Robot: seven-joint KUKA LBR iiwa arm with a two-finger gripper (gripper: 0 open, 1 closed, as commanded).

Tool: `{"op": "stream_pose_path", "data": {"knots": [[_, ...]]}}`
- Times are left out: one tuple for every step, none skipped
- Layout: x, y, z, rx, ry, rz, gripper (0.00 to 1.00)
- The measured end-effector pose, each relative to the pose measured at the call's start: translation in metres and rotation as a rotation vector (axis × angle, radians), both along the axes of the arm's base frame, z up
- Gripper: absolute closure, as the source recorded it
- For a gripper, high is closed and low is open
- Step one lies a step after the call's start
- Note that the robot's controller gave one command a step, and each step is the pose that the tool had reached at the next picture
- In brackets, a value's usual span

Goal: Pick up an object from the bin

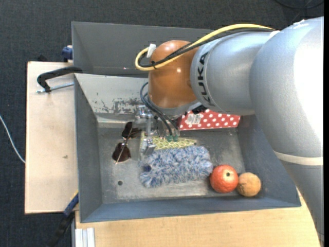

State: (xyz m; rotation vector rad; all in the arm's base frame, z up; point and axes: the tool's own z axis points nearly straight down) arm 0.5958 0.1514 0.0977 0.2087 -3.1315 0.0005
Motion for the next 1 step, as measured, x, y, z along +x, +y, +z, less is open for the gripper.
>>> {"op": "stream_pose_path", "data": {"knots": [[-0.0009,0.0028,0.021,0.002,-0.008,0.244,0.0]]}}
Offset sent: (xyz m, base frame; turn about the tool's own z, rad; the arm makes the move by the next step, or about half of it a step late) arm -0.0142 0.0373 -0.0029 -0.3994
